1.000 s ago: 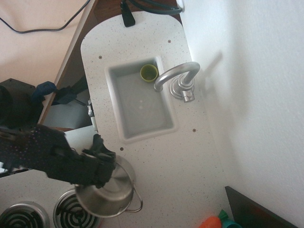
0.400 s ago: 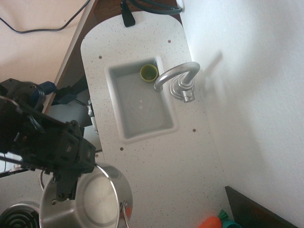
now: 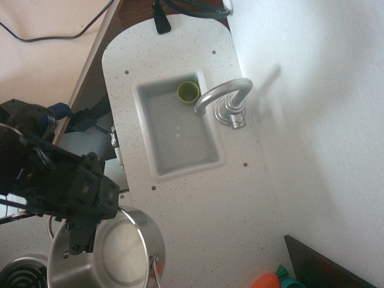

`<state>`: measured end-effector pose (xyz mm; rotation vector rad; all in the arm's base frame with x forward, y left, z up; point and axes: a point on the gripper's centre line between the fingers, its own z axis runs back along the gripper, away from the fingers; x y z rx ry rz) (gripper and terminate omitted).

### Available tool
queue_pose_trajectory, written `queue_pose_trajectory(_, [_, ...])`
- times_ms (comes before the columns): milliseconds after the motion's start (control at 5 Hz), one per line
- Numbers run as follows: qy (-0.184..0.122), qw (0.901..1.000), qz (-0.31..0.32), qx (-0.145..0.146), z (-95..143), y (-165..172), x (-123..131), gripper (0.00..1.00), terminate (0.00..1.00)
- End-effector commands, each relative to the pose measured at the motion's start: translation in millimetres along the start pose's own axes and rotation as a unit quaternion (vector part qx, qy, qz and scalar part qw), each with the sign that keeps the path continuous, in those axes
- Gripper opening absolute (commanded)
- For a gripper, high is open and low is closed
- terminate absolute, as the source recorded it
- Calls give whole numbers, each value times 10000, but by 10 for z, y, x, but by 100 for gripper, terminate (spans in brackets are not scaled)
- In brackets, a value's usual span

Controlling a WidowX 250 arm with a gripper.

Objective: Pick up pot

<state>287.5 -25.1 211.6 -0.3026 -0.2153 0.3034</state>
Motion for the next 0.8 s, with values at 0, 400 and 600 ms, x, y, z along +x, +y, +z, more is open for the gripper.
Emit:
queue_pose_trajectory(0, [-308,9995,-22,-93,184,-61,75,0,0])
queue_pose_trajectory(400, [-503,9981,104,-352,411,-3,118,0,0])
queue_pose_trajectory(600, [-496,9982,94,-333,402,-6,111,0,100])
